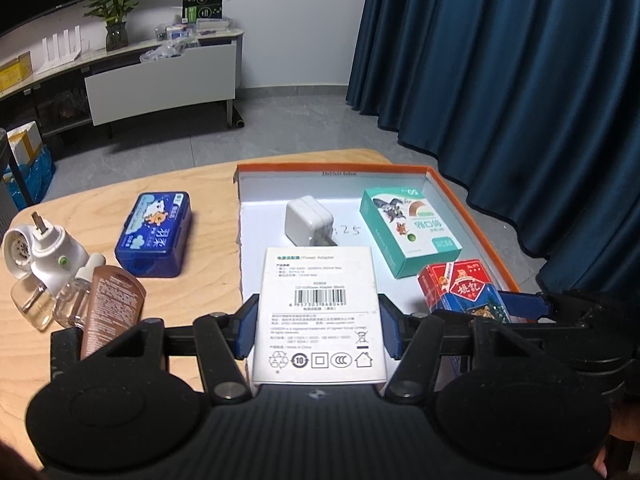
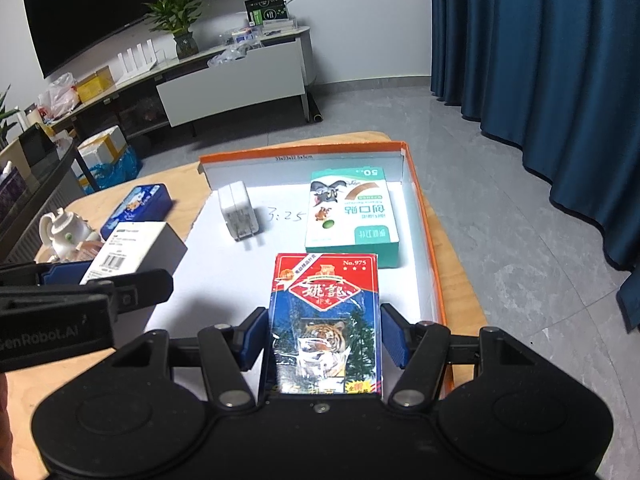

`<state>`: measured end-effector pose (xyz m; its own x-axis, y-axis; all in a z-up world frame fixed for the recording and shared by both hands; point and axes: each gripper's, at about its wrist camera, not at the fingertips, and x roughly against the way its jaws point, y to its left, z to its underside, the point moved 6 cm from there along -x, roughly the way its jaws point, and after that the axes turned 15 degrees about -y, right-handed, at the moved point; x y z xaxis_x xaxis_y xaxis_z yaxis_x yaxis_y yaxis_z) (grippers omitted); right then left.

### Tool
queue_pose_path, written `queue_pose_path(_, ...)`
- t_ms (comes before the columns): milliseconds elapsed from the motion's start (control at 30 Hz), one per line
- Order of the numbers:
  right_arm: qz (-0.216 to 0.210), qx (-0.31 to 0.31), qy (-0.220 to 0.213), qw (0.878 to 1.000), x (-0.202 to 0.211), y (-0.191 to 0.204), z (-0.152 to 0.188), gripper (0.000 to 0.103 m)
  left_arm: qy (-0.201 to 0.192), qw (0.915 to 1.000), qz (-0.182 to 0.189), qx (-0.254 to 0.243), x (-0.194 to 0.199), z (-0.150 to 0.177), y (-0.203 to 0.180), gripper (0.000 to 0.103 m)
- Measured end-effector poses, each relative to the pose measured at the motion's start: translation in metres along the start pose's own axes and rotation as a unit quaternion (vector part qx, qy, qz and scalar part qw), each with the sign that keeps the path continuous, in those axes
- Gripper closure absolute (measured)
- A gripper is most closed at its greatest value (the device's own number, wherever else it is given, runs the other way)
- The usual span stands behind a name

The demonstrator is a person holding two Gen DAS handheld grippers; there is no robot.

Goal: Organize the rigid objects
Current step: 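Lower and release the white adapter box and red-and-blue box into the tray with both tools, then withdraw both tools from the tray toward the objects on the table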

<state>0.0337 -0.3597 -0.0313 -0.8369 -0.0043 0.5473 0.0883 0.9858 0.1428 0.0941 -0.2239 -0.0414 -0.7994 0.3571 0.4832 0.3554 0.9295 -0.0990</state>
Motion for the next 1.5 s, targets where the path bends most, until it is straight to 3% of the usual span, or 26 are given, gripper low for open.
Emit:
queue_pose_path(233, 0.029, 0.017, 0.01, 0.999, -0.008, -0.008, 0.001, 0.029, 0.01, 0.9999, 0.001, -0.003, -0.008, 0.006, -0.003, 0.043)
queue_pose_path(700, 0.061, 0.018, -0.051, 0.997, 0.013, -0.019, -0.021, 0.027, 0.042, 0.9988, 0.022, 0.007, -0.033, 0.019, -0.02, 0.043)
queue_pose_path(767, 0.056, 0.017, -0.064, 0.996, 0.018, -0.019, -0.025, 0.024, 0.044, 0.9985, 0.028, 0.016, -0.033, 0.019, -0.02, 0.04)
queue_pose_path(800, 0.054, 0.017, -0.067, 0.996, 0.019, -0.019, -0.027, 0.023, 0.043, 0.9986, 0.027, 0.014, -0.031, 0.018, -0.021, 0.029)
queue_pose_path(867, 0.054, 0.02, -0.07, 0.996, 0.021, -0.017, -0.03, 0.023, 0.032, 0.9992, 0.025, 0.008, -0.026, 0.015, -0.022, 0.025)
queue_pose_path(1167, 0.037, 0.012, -0.082, 0.996, 0.031, 0.004, -0.036, 0.022, 0.009, 0.9999, 0.004, -0.003, 0.003, 0.005, -0.006, 0.025)
queue_pose_path(1500, -0.011, 0.018, -0.07, 0.997, 0.032, 0.053, -0.031, 0.022, 0.004, 0.9989, -0.044, 0.016, 0.035, 0.01, 0.044, 0.025)
